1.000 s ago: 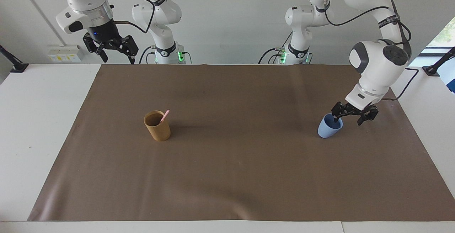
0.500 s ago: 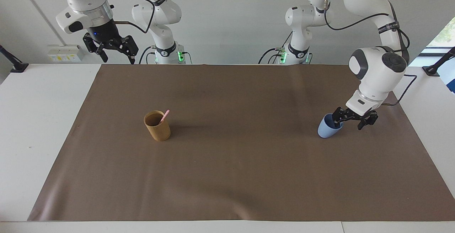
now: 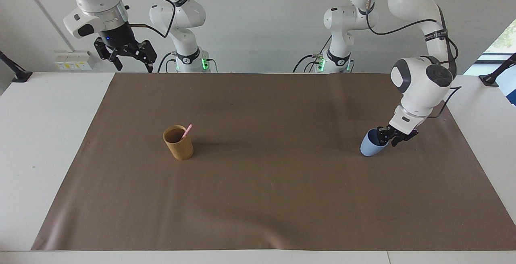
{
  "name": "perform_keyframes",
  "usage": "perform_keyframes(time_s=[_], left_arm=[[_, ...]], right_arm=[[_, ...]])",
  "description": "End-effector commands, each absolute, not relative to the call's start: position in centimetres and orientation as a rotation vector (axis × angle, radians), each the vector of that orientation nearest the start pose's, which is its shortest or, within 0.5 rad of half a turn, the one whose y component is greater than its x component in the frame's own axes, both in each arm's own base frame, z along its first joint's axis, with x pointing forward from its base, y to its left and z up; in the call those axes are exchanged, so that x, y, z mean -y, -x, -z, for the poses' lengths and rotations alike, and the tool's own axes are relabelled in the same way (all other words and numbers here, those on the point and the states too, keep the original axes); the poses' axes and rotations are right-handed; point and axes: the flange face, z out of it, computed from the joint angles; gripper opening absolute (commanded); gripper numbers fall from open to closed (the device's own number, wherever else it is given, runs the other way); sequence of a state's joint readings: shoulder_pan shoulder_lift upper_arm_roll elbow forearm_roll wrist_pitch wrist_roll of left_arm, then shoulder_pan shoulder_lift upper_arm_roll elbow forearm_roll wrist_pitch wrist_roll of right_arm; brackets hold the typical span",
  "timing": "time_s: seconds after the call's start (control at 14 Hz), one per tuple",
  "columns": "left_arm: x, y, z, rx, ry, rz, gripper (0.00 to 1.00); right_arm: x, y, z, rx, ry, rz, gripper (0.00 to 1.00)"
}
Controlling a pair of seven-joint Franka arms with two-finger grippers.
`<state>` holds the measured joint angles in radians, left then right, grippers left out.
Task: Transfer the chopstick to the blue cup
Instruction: 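Reach the left gripper to the light-blue cup and grasp its rim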
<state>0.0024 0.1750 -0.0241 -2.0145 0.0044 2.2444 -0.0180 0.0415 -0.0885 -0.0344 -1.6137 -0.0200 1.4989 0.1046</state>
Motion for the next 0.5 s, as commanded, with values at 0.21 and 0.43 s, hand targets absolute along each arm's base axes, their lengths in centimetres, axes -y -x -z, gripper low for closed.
perform_keyframes(time_s=[0.21, 0.43], left_arm=[[6.8, -58.5, -40.3, 0.083, 3.143, 0.014, 0.0], [14.3, -56.7, -40.6, 0.108, 3.144, 0.018, 0.0]], right_arm=[[0.3, -51.1, -64.5, -0.126, 3.15, -0.026, 1.0], [0.4, -51.1, -64.4, -0.126, 3.15, -0.029, 1.0]])
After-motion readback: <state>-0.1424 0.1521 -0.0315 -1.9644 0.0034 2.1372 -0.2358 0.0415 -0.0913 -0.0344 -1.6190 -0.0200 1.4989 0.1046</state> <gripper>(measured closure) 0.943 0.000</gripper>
